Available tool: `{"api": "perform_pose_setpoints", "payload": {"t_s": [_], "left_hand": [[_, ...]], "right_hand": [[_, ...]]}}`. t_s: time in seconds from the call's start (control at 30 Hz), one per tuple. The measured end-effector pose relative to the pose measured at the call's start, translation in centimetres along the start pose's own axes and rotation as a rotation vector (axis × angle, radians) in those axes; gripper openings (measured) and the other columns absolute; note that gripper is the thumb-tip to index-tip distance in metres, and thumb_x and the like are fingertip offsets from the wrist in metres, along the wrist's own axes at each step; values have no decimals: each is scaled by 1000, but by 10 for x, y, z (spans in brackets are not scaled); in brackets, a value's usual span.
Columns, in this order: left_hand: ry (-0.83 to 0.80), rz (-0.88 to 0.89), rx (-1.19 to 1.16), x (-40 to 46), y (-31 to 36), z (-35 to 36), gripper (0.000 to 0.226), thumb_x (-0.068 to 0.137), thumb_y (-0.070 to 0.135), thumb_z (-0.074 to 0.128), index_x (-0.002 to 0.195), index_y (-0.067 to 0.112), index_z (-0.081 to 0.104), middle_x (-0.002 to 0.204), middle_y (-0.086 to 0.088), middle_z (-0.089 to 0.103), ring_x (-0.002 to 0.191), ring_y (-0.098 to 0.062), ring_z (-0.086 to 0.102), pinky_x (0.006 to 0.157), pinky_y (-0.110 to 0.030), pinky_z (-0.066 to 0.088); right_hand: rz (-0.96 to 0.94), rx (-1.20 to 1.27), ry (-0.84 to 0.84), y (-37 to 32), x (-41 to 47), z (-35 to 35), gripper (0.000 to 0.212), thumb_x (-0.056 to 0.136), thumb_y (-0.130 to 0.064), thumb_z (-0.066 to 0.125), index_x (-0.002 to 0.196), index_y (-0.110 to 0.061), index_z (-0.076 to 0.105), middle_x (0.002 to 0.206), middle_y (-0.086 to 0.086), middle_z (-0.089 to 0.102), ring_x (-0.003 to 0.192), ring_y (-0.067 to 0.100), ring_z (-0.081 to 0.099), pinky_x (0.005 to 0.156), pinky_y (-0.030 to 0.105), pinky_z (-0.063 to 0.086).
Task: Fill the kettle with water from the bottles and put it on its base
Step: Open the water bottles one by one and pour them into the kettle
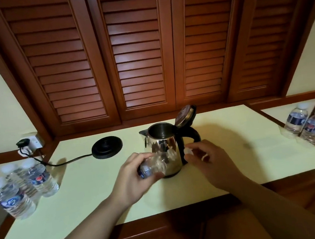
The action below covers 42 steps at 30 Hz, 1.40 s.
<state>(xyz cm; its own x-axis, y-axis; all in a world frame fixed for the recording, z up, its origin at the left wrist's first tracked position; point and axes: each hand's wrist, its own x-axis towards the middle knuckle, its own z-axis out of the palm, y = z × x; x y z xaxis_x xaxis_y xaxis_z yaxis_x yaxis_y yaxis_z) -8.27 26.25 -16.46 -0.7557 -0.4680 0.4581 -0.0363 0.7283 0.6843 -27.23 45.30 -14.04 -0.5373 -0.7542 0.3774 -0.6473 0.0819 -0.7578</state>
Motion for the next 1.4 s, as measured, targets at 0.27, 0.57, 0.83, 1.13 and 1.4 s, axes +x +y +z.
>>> {"api": "perform_pose_setpoints", "payload": {"t_s": [0.27, 0.57, 0.83, 1.13, 1.4], "left_hand": [[-90, 9, -35, 9, 20, 28, 54, 76, 43, 90, 125, 34, 71, 109, 15, 62, 104, -5, 65, 83, -10, 47], [-147, 7, 5, 16, 36, 64, 61, 71, 43, 94, 127, 40, 71, 106, 18, 63, 99, -1, 62, 78, -10, 45], [-169, -35, -55, 22, 51, 112, 62, 70, 38, 95, 127, 33, 73, 109, 12, 67, 102, -3, 63, 86, -24, 53], [-273, -32, -116, 50, 83, 154, 63, 73, 43, 93, 132, 33, 71, 102, 13, 64, 96, -1, 62, 81, -14, 48], [-312, -100, -147, 70, 99, 197, 58, 70, 41, 95, 124, 41, 73, 105, 15, 69, 97, 1, 64, 84, -19, 52]], "right_hand": [[4, -30, -157, 6, -2, -26, 33, 92, -41, 71, 124, -32, 70, 103, -17, 64, 95, 5, 63, 73, 17, 50], [8, -54, -256, 27, -14, -66, 24, 96, -40, 67, 117, -31, 76, 100, -14, 69, 92, 8, 67, 75, 23, 55], [105, -25, -212, 49, -25, -94, 16, 96, -34, 70, 103, -21, 76, 89, -6, 73, 79, 12, 71, 72, 29, 61], [256, -191, -197, 69, -25, -139, 36, 97, -50, 61, 89, -17, 74, 75, -2, 75, 65, 10, 73, 69, 27, 61], [352, -126, -131, 87, -36, -169, 37, 100, -45, 59, 90, -12, 70, 73, 4, 74, 58, 11, 72, 57, 20, 57]]}}
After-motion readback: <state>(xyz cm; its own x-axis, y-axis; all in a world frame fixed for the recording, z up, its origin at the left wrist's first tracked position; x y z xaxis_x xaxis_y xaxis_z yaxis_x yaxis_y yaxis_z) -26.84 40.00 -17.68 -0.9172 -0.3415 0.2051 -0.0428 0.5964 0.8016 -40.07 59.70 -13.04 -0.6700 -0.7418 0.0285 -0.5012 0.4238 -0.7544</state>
